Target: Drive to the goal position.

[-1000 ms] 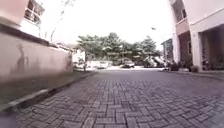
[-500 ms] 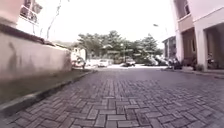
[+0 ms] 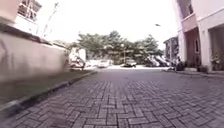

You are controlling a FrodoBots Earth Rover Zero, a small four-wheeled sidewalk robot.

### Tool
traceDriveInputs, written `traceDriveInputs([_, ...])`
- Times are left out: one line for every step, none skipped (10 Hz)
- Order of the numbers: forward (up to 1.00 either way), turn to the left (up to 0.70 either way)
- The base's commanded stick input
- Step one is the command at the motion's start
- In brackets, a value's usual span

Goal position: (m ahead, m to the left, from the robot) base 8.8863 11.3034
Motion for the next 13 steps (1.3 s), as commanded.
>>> traceDriveInputs([0.70,0.00])
traceDriveInputs([0.70,0.00])
traceDriveInputs([0.70,0.00])
traceDriveInputs([0.70,0.00])
traceDriveInputs([0.70,0.00])
traceDriveInputs([0.70,0.00])
traceDriveInputs([0.70,0.00])
traceDriveInputs([0.70,0.00])
traceDriveInputs([0.70,0.00])
traceDriveInputs([0.70,0.00])
traceDriveInputs([0.70,0.00])
traceDriveInputs([0.70,0.00])
traceDriveInputs([0.70,0.00])
